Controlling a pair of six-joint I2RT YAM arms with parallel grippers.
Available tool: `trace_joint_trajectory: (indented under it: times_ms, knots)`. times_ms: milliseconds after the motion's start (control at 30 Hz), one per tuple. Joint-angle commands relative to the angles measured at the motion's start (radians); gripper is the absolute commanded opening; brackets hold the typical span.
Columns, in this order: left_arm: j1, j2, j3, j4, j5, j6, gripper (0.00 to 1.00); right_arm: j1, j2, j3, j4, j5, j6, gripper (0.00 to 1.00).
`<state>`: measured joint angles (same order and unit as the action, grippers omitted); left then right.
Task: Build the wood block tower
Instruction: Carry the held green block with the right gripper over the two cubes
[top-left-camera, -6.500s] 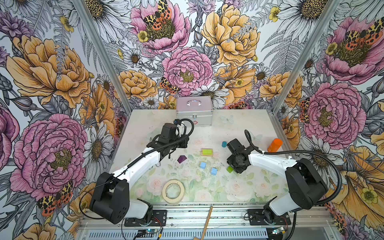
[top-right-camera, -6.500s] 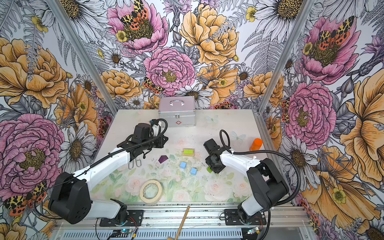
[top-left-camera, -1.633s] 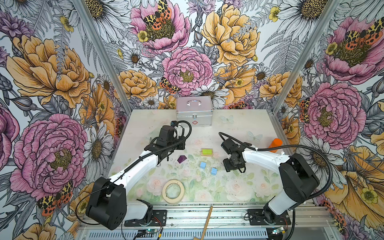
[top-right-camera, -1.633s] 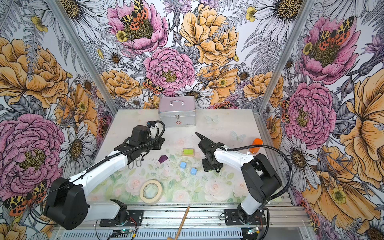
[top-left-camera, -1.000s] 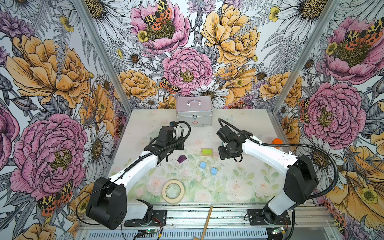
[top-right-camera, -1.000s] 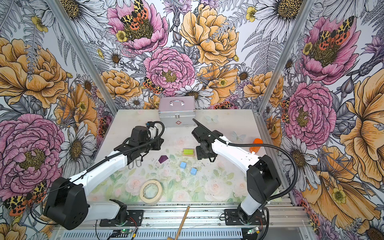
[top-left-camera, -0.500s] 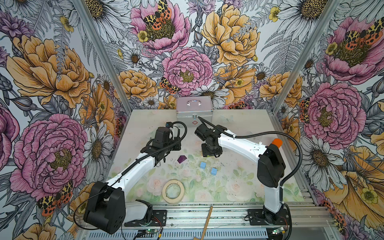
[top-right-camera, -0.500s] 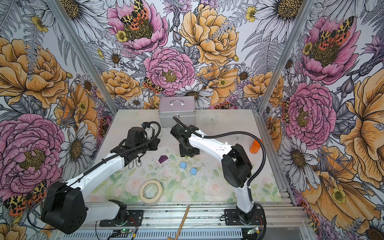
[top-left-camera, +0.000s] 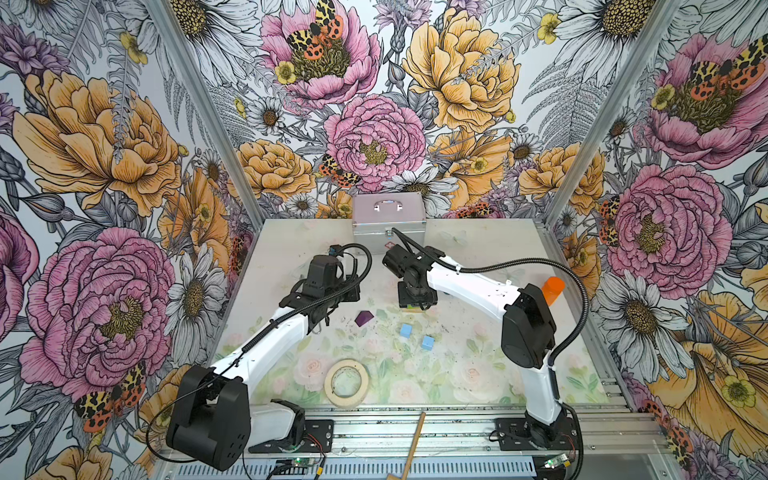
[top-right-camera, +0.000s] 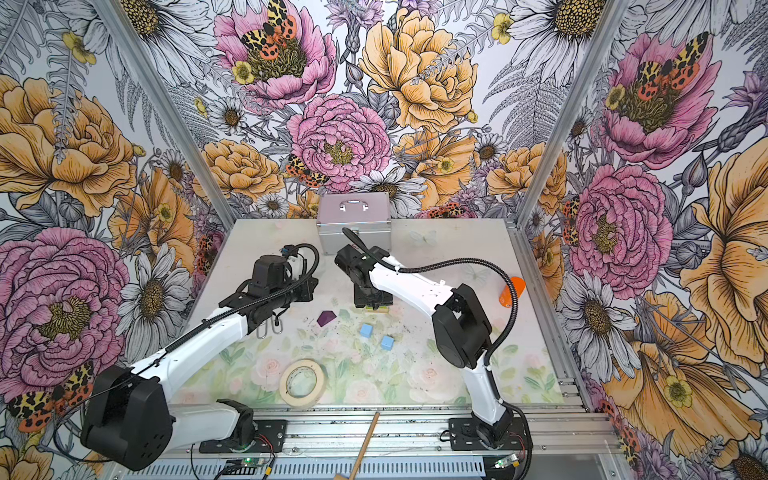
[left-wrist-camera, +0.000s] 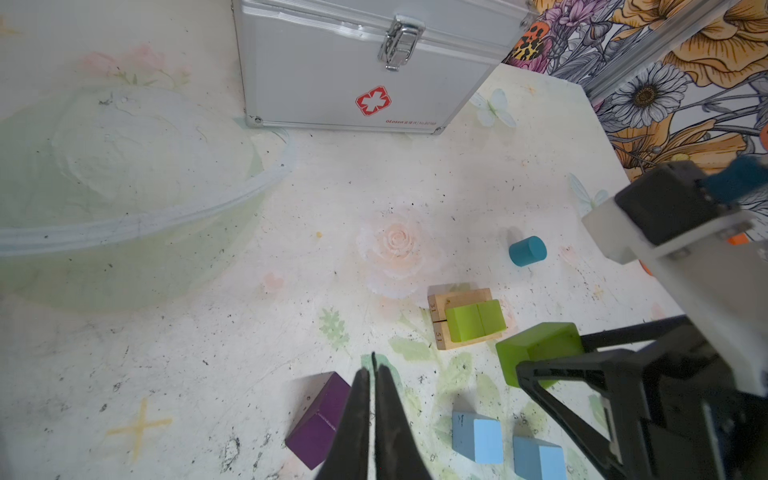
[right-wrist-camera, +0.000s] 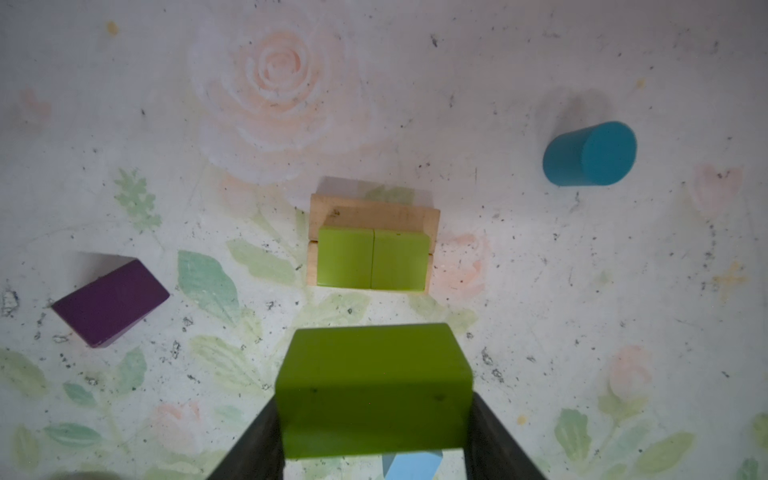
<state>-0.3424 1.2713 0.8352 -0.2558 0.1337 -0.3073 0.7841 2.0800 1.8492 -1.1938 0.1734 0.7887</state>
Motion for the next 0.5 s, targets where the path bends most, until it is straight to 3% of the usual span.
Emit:
trace_joint_trajectory:
  times_ms: [0, 467]
  knots:
    - [0.011, -0.028, -0.019, 0.026, -0.020, 0.014, 0.08, -0.010, 0.037, 0.042, 0.006, 0.030, 0.033, 0.00]
    - [0.011, -0.030, -0.024, 0.031, -0.020, 0.017, 0.09, -0.031, 0.053, 0.015, 0.068, 0.028, 0.060, 0.00]
